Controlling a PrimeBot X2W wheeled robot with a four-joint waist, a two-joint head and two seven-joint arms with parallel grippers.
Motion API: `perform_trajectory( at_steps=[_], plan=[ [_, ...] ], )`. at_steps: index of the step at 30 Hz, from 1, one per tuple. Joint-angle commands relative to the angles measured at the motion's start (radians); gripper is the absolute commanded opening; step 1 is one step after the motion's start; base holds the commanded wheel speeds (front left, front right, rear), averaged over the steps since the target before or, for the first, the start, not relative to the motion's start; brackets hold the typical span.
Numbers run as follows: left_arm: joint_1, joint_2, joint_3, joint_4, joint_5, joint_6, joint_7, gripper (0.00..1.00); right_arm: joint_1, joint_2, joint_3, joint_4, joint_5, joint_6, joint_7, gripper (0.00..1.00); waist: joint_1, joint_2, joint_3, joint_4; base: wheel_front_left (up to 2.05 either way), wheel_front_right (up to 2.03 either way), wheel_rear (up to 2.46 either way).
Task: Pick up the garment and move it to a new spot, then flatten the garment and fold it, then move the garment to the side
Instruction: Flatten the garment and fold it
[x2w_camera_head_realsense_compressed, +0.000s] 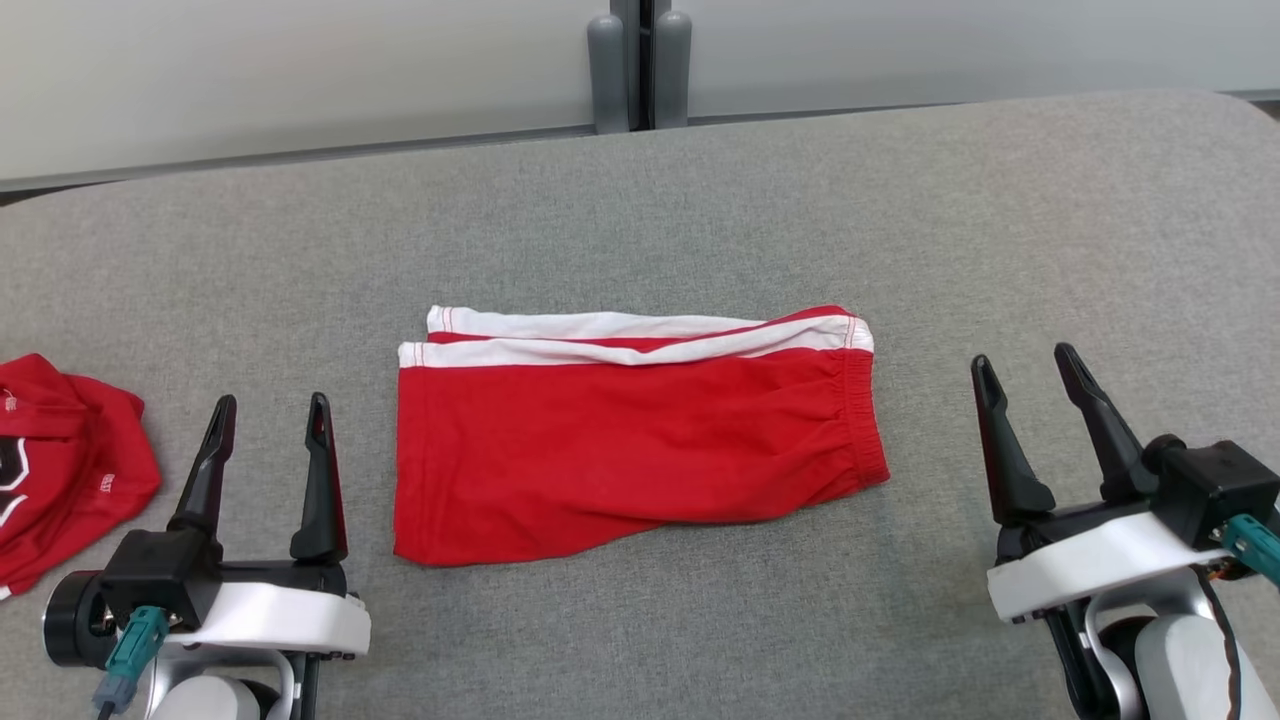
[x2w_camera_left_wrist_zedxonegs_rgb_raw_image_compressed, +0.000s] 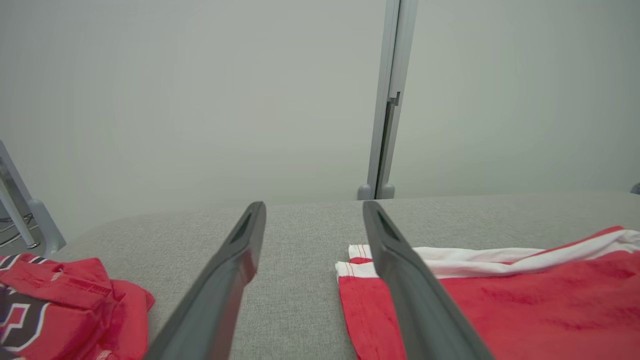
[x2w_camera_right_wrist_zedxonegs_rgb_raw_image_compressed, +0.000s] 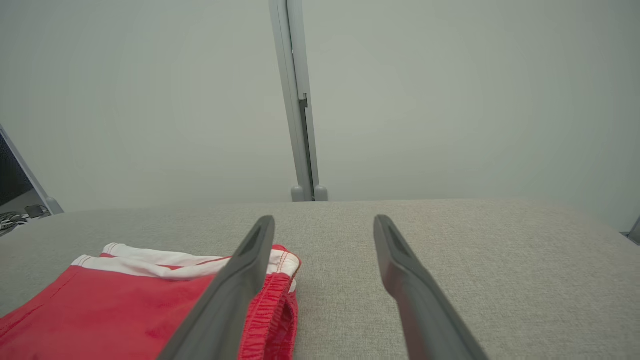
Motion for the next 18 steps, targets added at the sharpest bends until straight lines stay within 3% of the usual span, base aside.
perform_trajectory(
  at_steps=[1,18],
  plan=[
    [0.007,0.008,0.001,-0.008,0.006,0.006,0.006,1.0,0.013,-0.002,-0.006,-0.007,-0.007,0.0,0.004,1.0,0.0,0.0,-0.011,-0.001,0.0,0.0,0.0],
    [0.047,0.018,-0.017,-0.067,-0.005,0.028,0.061,1.0,0.046,0.002,-0.013,-0.024,-0.004,0.0,0.032,1.0,0.0,0.0,-0.023,0.004,0.0,0.0,0.0]
  ],
)
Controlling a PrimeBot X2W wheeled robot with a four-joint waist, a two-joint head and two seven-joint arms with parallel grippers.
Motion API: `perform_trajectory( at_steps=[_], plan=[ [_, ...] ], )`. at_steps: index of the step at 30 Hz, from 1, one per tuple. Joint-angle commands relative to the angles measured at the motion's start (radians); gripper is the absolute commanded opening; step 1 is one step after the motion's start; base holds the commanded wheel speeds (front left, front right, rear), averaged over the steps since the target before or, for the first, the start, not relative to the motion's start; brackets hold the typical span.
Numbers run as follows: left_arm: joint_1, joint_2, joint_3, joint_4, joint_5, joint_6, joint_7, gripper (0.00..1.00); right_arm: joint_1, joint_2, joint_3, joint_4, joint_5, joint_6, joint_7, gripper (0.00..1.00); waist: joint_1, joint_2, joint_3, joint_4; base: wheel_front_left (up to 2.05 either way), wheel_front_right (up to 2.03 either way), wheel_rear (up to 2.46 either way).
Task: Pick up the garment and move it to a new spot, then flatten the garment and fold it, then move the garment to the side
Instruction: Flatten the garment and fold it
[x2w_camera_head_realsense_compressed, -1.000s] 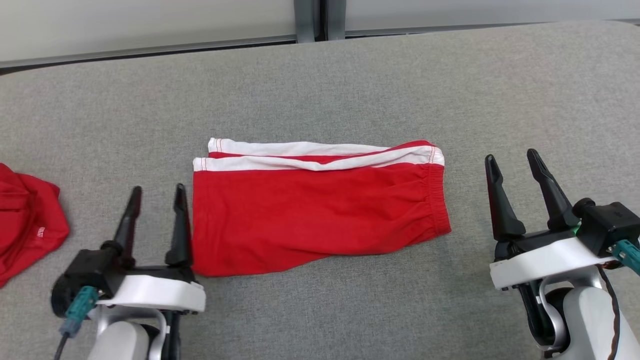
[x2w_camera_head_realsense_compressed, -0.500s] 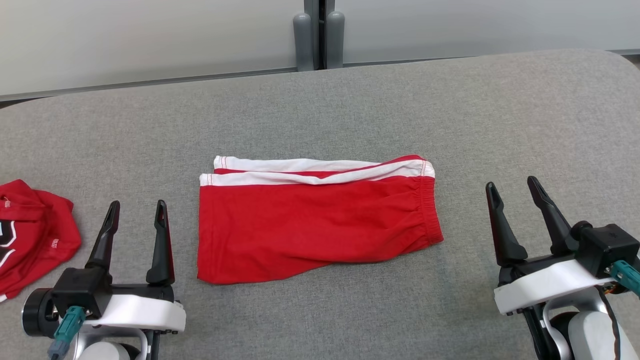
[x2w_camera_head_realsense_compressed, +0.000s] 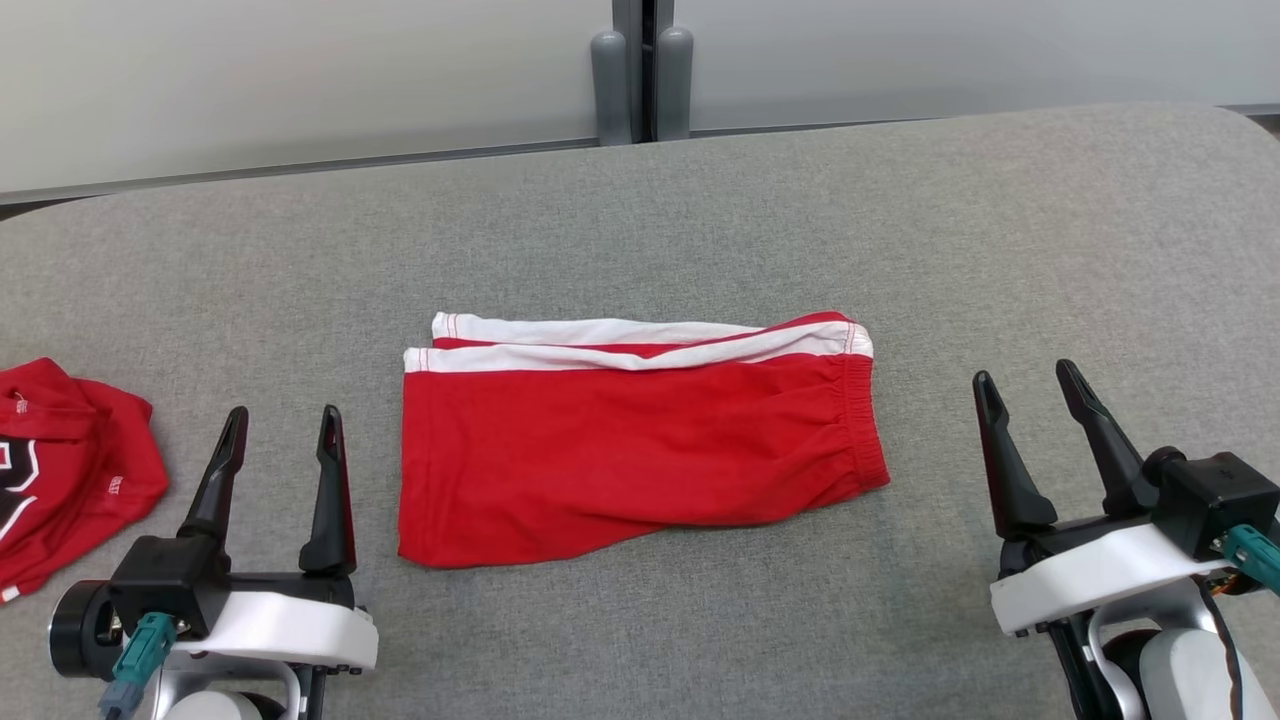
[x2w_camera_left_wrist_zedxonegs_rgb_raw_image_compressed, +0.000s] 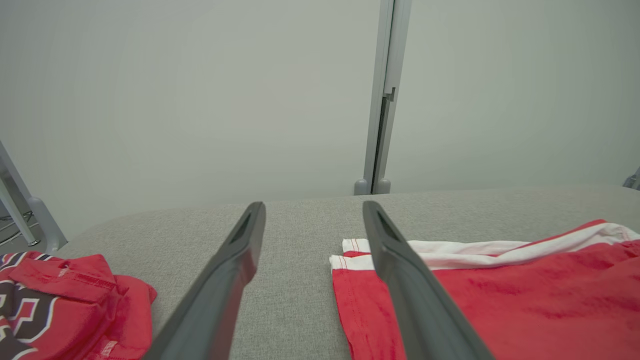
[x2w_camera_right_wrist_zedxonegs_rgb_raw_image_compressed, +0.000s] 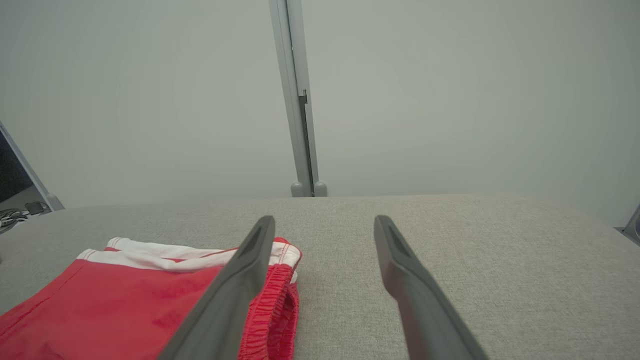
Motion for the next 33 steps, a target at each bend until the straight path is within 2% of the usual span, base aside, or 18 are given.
perform_trajectory(
  at_steps=[1,10,21,24,25,26,27,33],
  plan=[
    [0.007,0.003,0.0,-0.007,-0.002,0.006,0.002,1.0,0.007,-0.003,-0.004,0.004,0.001,0.0,0.003,1.0,0.0001,0.0,0.003,0.003,0.0,0.0,0.0],
    [-0.053,-0.011,-0.026,-0.029,0.003,-0.002,-0.004,1.0,-0.052,-0.011,0.036,0.097,0.019,0.0,0.014,1.0,0.0001,0.0,0.069,0.054,0.0,0.0,0.0],
    [-0.127,-0.043,-0.057,0.007,-0.001,-0.019,-0.034,1.0,-0.151,0.019,0.064,0.399,0.081,0.0,-0.013,1.0,0.0001,0.0,0.144,0.102,0.0,0.0,0.0],
    [-0.135,-0.044,-0.058,0.013,-0.002,-0.02,-0.036,1.0,-0.16,0.024,0.07,0.439,0.099,0.0,-0.02,1.0,0.0001,0.0,0.149,0.102,0.0,0.0,0.0],
    [-0.137,-0.044,-0.057,0.017,-0.002,-0.021,-0.038,1.0,-0.164,0.026,0.076,0.456,0.11,0.0,-0.017,0.91,0.0001,0.0,0.15,0.101,0.0,0.0,0.0],
    [-0.139,-0.042,-0.056,0.02,-0.002,-0.022,-0.04,1.0,-0.17,0.027,0.082,0.47,0.124,0.0,-0.019,0.38,0.0001,0.0,0.152,0.099,0.0,0.0,0.0],
    [-0.143,-0.041,-0.056,0.022,-0.002,-0.022,-0.042,1.0,-0.176,0.029,0.089,0.479,0.137,0.0,-0.025,0.0,0.0001,0.0,0.153,0.097,0.0,0.0,0.0],
    [-0.148,-0.035,-0.051,0.03,-0.003,-0.021,-0.049,1.0,-0.202,-0.003,0.116,0.507,0.179,-0.001,-0.059,0.0,0.0001,0.0,0.149,0.084,0.0,0.0,0.0]
  ],
)
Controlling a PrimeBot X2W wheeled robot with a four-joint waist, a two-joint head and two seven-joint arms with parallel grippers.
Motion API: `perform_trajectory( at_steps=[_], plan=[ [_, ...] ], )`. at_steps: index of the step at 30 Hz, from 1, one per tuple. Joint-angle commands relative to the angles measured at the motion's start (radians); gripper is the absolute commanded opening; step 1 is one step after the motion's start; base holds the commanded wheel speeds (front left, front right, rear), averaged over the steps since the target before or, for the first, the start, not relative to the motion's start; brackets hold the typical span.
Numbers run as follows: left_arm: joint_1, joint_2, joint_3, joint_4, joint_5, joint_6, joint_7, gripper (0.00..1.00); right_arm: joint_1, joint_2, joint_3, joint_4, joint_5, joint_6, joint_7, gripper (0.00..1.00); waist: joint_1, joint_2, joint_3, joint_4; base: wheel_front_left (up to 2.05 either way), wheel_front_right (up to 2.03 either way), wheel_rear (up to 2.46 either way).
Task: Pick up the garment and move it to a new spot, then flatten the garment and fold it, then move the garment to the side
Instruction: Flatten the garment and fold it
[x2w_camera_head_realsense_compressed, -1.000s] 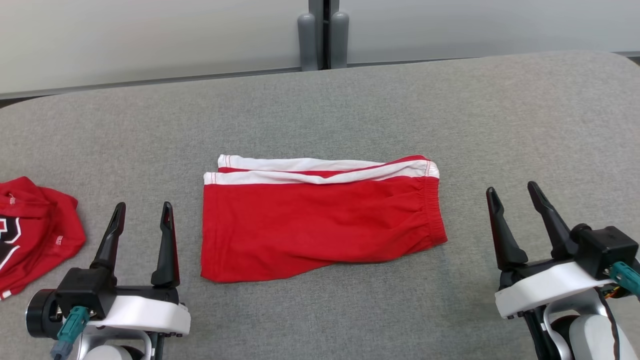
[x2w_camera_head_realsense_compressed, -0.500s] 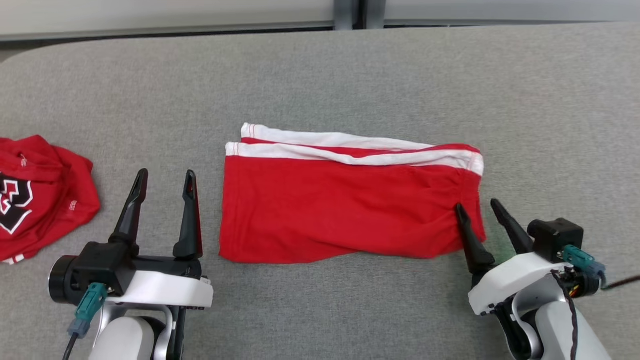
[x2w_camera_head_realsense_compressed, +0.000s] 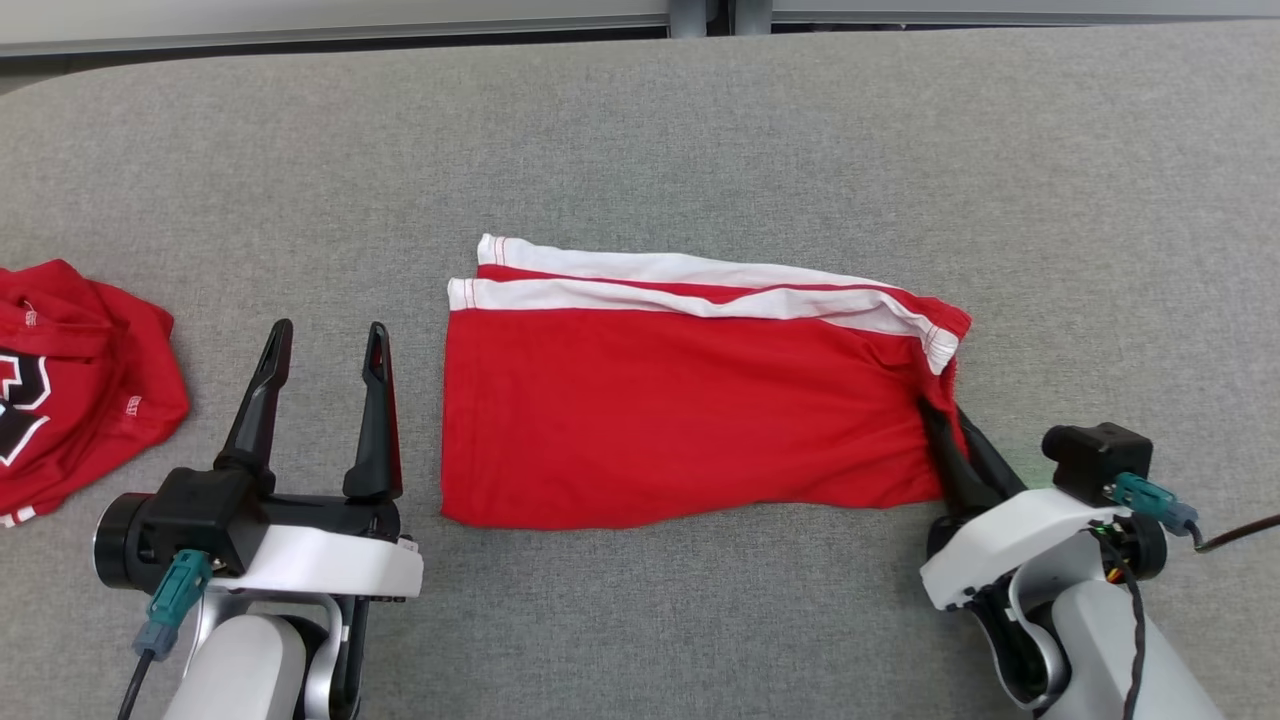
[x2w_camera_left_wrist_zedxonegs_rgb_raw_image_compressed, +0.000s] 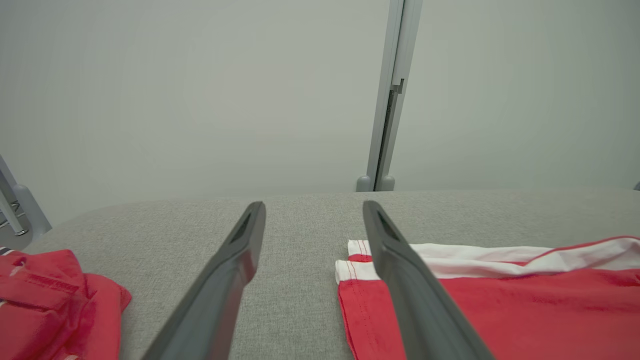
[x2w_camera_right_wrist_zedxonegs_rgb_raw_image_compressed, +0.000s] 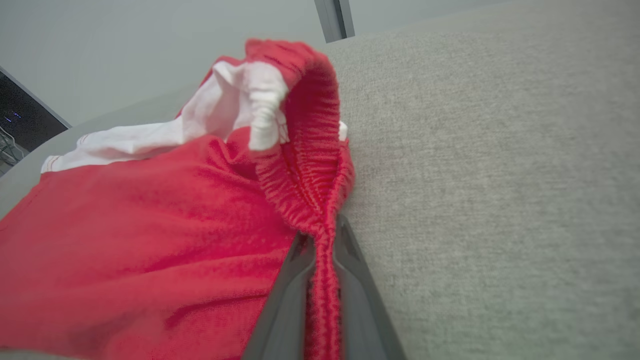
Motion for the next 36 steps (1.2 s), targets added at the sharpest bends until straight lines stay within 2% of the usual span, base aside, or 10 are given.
perform_trajectory(
  at_steps=[1,12,18,22,29,33,36],
  plan=[
    [-0.012,0.007,0.004,0.002,-0.003,-0.003,-0.007,1.0,0.006,-0.023,-0.004,0.02,0.009,-0.003,-0.006,0.0,0.0,-0.0001,-0.002,-0.002,0.0,0.0,0.0],
    [-0.009,0.008,0.002,0.008,-0.01,0.003,-0.009,1.0,0.018,-0.12,0.007,-0.031,0.074,-0.003,-0.016,0.0,0.0,-0.0001,-0.014,-0.022,0.0,0.0,0.0],
    [-0.005,0.011,0.003,0.011,-0.014,0.006,-0.011,1.0,0.026,-0.148,0.008,-0.124,0.113,-0.003,0.046,0.0,0.0,-0.0001,-0.022,-0.038,0.0,0.0,0.0],
    [-0.011,0.01,0.0,0.012,-0.016,0.006,-0.013,1.0,0.031,-0.138,0.027,-0.239,0.229,-0.002,0.137,0.0,0.0,-0.0001,-0.026,-0.044,0.0,0.0,0.0],
    [-0.032,0.008,-0.007,0.019,-0.012,0.015,-0.004,1.0,0.007,-0.085,0.065,-0.46,0.501,-0.002,0.349,0.0,0.0,-0.0001,-0.013,-0.03,0.0,0.0,0.0],
    [-0.049,0.002,-0.015,0.024,-0.013,0.009,-0.006,1.0,-0.016,-0.057,0.094,-0.478,0.55,-0.002,0.412,0.0,0.0,-0.0001,-0.001,-0.009,0.0,0.0,0.0],
    [-0.068,-0.008,-0.024,0.031,-0.018,0.003,-0.01,1.0,-0.048,-0.017,0.132,-0.442,0.573,-0.002,0.44,0.0,0.0,-0.0001,0.013,0.016,0.0,0.0,0.0]
  ],
)
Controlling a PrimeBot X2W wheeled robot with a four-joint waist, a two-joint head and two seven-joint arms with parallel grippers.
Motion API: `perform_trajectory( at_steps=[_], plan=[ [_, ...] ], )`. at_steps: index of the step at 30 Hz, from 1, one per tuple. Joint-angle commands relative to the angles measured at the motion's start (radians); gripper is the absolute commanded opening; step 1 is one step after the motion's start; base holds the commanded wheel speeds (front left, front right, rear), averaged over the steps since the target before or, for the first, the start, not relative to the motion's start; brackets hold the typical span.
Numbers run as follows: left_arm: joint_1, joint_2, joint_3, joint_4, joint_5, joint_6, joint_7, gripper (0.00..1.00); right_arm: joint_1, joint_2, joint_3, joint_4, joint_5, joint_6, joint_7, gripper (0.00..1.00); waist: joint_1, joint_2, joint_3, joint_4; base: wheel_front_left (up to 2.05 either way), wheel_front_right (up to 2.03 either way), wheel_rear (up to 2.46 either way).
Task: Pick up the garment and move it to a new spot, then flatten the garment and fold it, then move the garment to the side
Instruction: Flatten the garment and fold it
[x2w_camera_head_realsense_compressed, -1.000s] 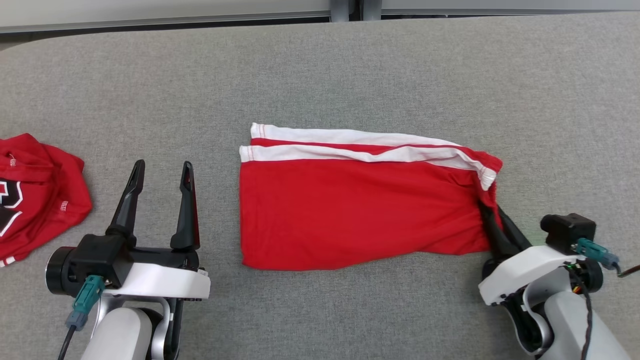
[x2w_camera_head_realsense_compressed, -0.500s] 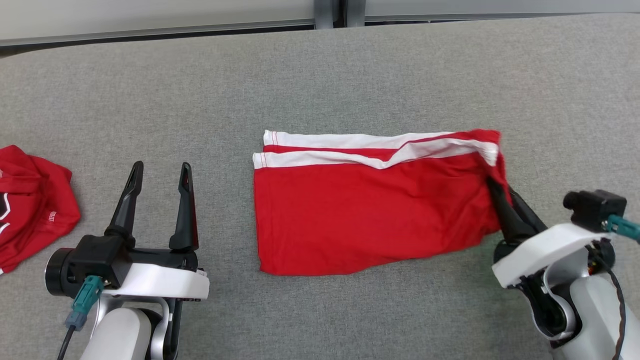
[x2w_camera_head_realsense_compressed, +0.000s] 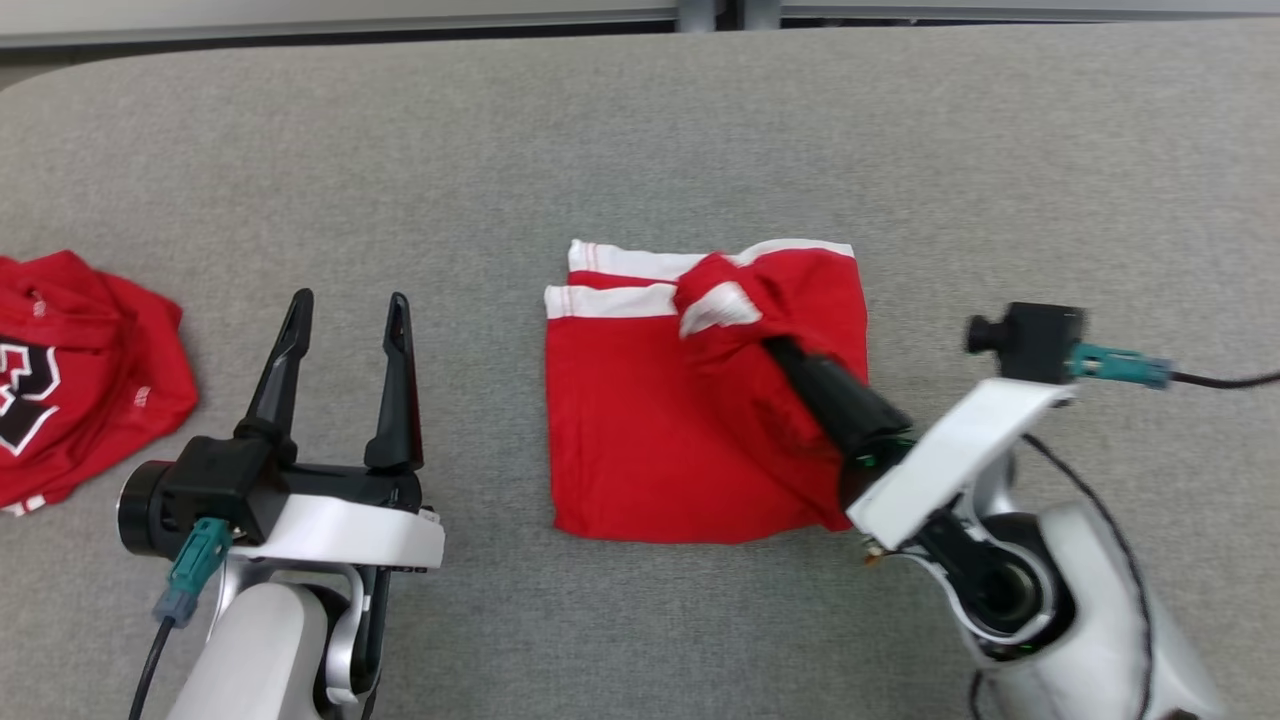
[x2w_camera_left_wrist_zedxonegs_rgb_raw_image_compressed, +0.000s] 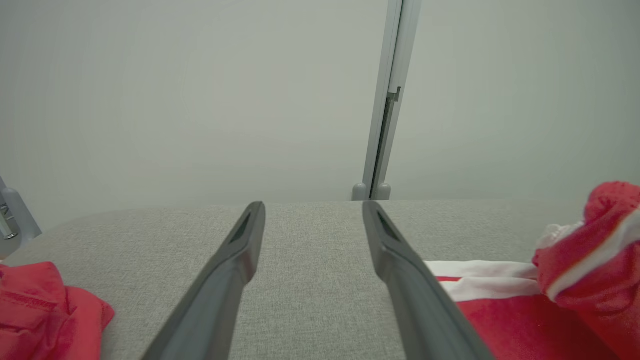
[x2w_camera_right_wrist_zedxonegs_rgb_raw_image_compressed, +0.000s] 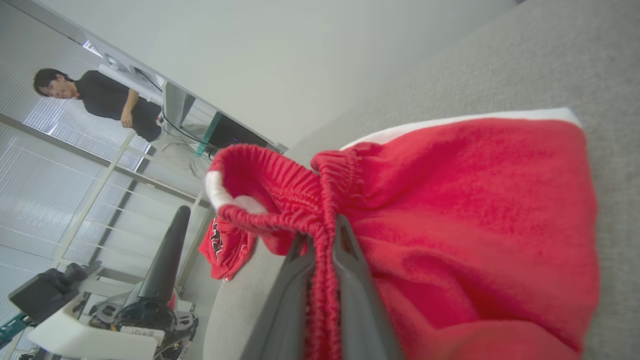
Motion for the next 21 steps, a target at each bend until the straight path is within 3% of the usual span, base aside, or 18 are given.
perform_trajectory(
  at_steps=[1,13,15,16,21],
  plan=[
    [-0.019,0.0,-0.001,0.005,-0.009,-0.004,-0.005,1.0,-0.02,0.01,0.016,0.024,0.014,0.0,0.009,0.0,0.0,0.0,0.013,0.02,0.0,0.0,0.0],
    [-0.063,-0.037,-0.02,0.044,-0.003,-0.029,-0.02,1.0,-0.172,0.056,0.201,0.271,0.009,0.0,-0.159,0.0,0.0,0.0,0.052,0.071,0.0,0.0,0.0],
    [-0.063,-0.038,-0.018,0.049,-0.002,-0.03,-0.02,1.0,-0.186,0.056,0.243,0.283,0.022,0.0,-0.201,0.78,0.0,0.0,0.053,0.07,0.0,0.0,0.0],
    [-0.063,-0.038,-0.017,0.054,0.0,-0.032,-0.021,1.0,-0.21,0.056,0.29,0.293,-0.006,0.0,-0.246,1.0,0.0,0.0,0.053,0.068,0.0,0.0,0.0],
    [-0.058,-0.039,-0.011,0.062,0.005,-0.036,-0.022,1.0,-0.237,0.054,0.389,0.308,-0.073,0.0,-0.364,1.0,0.0,0.0,0.04,0.055,0.0,0.0,0.0]
  ],
)
